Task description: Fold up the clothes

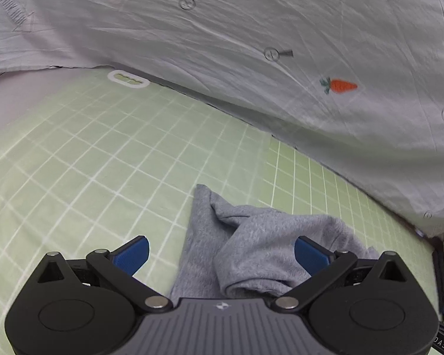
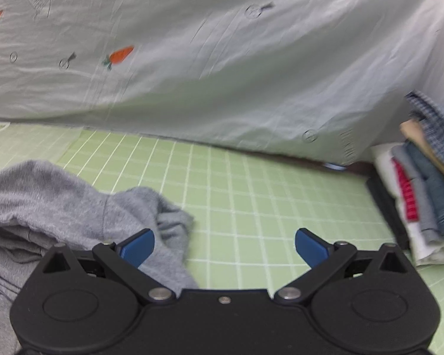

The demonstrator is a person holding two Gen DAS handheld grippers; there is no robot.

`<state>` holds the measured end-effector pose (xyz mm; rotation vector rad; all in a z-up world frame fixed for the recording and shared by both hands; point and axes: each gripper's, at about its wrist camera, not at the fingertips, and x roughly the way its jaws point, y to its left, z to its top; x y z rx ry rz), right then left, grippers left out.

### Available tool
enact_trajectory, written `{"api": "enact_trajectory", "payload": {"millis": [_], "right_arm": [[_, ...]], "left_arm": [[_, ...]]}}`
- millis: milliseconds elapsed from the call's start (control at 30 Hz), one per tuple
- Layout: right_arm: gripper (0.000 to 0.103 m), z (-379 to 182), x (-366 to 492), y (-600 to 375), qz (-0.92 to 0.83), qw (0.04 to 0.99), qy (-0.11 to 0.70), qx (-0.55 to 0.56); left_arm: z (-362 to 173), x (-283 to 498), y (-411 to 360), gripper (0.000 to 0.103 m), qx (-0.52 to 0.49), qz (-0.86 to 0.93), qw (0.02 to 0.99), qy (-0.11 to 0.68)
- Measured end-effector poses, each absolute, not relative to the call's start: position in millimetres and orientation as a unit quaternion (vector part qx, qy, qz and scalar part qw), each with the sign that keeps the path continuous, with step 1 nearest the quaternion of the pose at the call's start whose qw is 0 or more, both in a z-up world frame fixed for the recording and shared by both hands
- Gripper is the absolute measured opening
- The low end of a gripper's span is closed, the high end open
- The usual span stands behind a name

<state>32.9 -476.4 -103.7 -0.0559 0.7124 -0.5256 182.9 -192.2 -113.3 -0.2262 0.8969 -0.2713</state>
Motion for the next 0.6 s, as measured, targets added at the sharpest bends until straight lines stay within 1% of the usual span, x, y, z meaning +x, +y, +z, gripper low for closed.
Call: {"api": "enact_trajectory", "payload": {"millis": [200, 300, 367, 467, 600], "right_arm": [[0.102, -130, 44, -470, -0.211, 0.894, 0.394, -0.021], [0.102, -143, 49, -466, -0.189, 0.888, 0.418, -0.019], [0.102, -151, 47, -466, -0.182, 0.883, 0.432, -0.015], [0.102, -153, 45, -468, -0.182, 0.882, 0.434, -0.004], [0.102, -146, 44, -467, -0.186, 0.887, 0.422, -0.007]], "left_arm": [[-144, 176, -210, 0.103, -0.02, -0.134, 0.871, 0.473], [-159, 170, -200, 0.103, -0.03, -0.131, 0.859, 0.494], [-163, 168, -191, 0.103, -0.053, -0.127, 0.854, 0.501], [-162, 166, -184, 0.103, -0.077, -0.127, 0.853, 0.501], [-154, 164, -185, 0.103, -0.079, -0.13, 0.857, 0.493]]}}
